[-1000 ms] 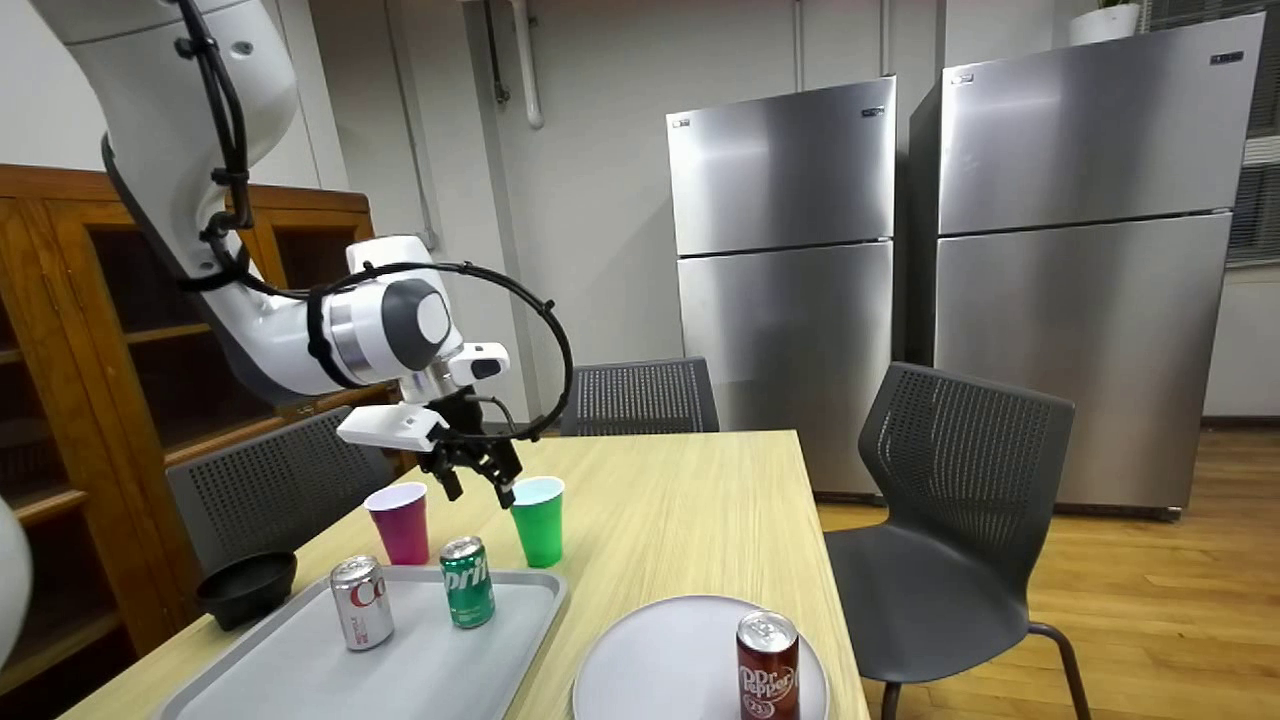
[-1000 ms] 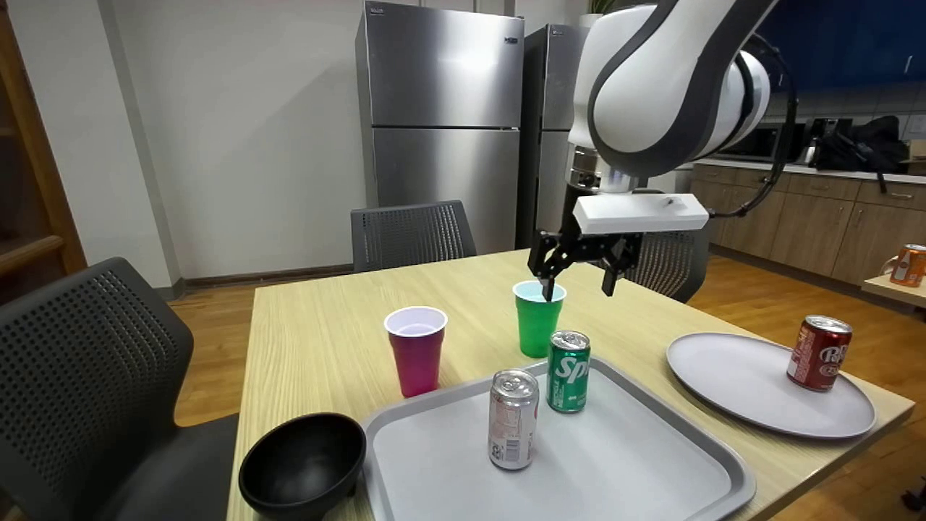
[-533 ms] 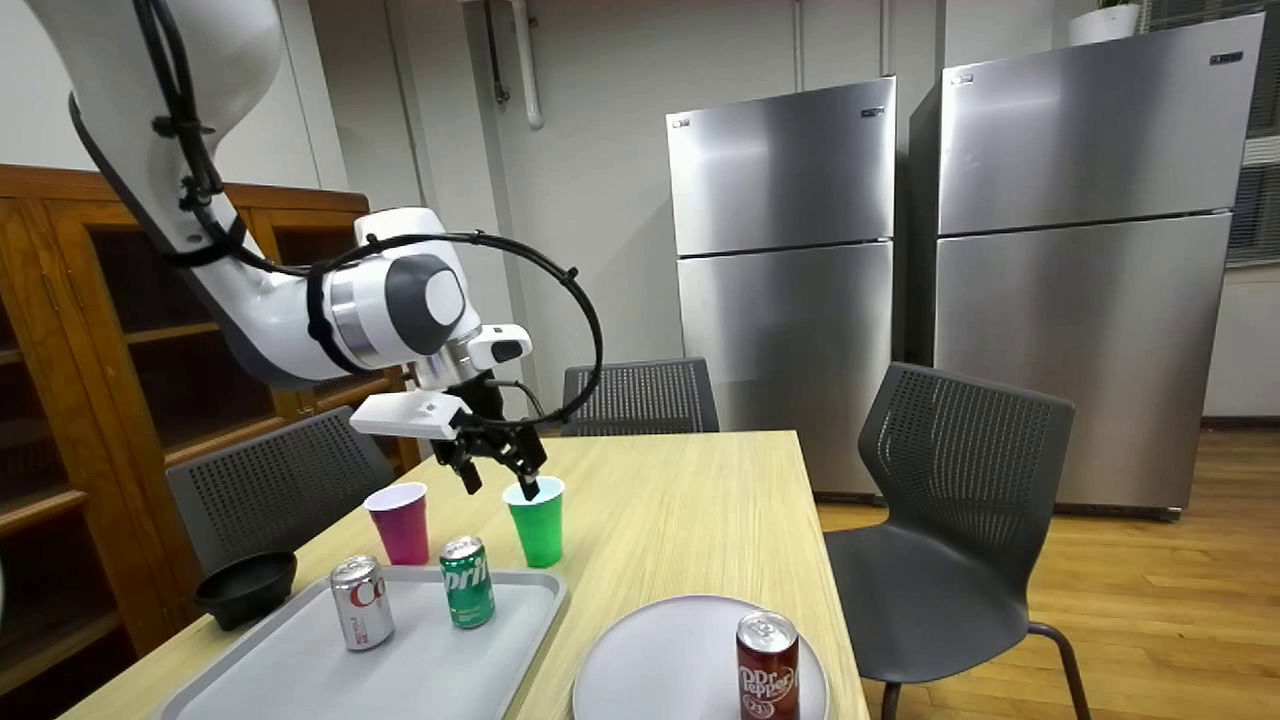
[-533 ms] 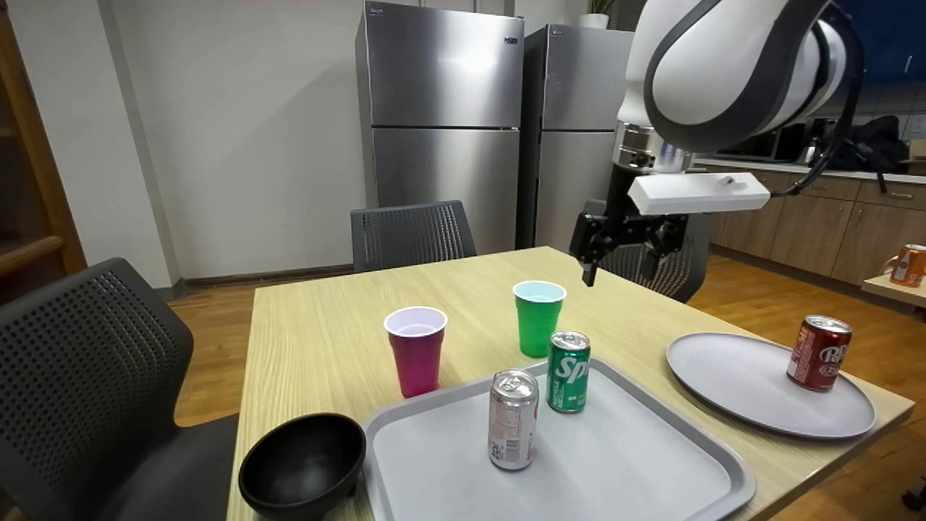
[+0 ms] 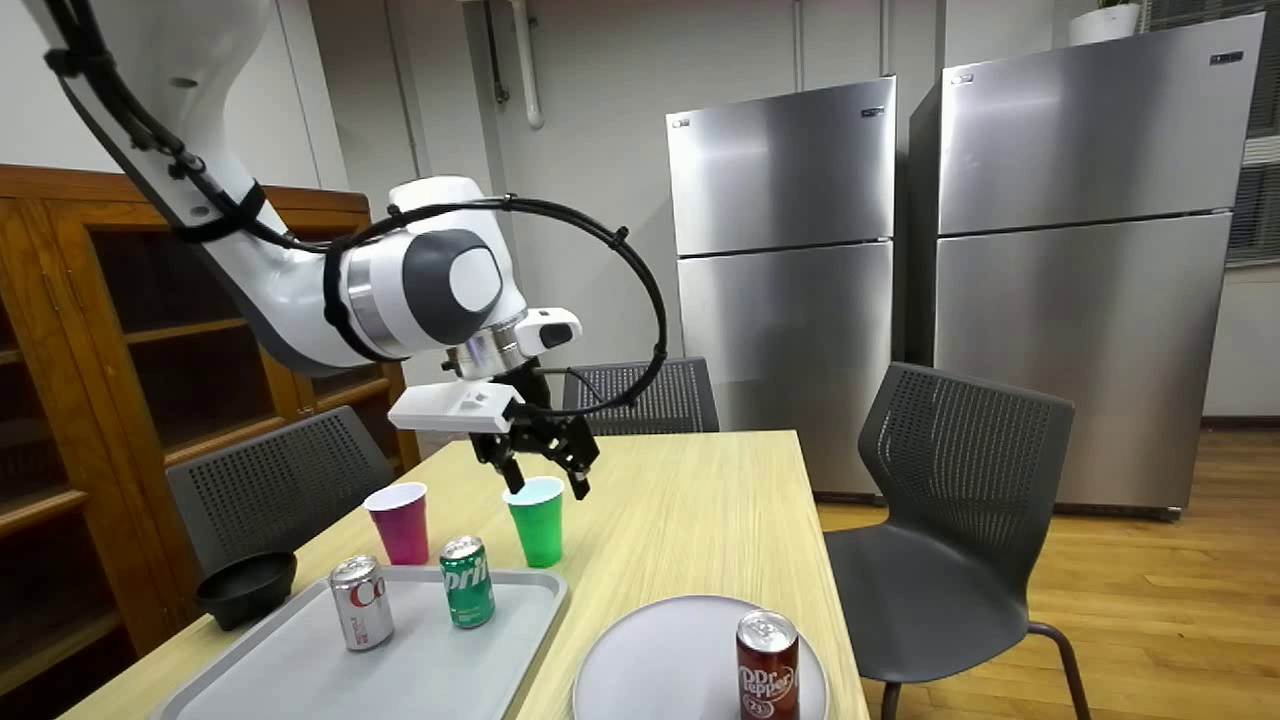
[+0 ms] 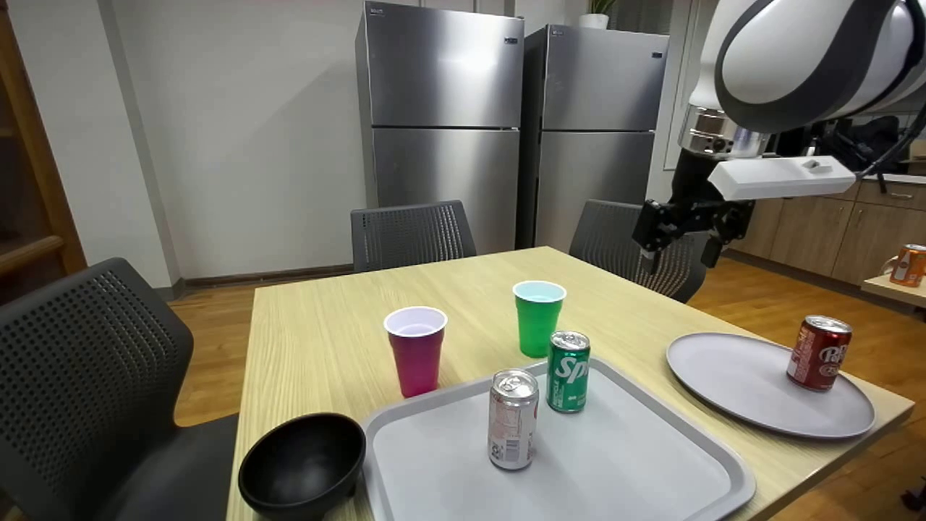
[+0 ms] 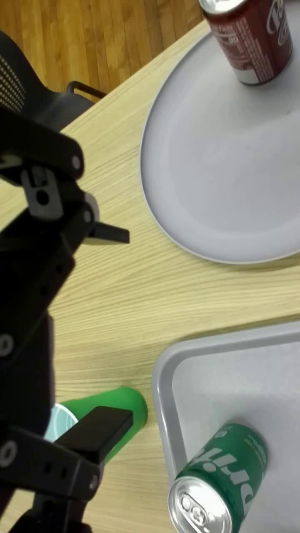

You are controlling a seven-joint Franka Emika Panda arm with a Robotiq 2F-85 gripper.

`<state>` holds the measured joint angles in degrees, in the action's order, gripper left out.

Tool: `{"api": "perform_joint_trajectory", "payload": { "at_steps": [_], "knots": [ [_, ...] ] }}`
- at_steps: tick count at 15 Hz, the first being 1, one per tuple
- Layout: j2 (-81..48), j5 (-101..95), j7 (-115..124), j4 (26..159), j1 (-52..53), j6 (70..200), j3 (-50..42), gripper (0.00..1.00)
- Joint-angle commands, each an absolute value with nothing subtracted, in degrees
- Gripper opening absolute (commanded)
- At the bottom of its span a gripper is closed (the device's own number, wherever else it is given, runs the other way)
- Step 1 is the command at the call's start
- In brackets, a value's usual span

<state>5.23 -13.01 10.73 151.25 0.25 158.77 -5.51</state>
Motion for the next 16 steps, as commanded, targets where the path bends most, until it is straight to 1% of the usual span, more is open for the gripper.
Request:
{"api": "perform_joint_trajectory", "payload": {
  "at_steps": [1, 7, 16],
  "knots": [
    [9.55, -12.46, 5.97, 153.66, -3.95, 156.82, -6.28, 1.00],
    [10.33, -12.82, 2.73, 153.99, -10.13, 156.32, -9.79, 1.00],
    [6.65, -15.00, 4.55, 152.18, -16.67, 157.97, -13.35, 1.00]
  ]
}}
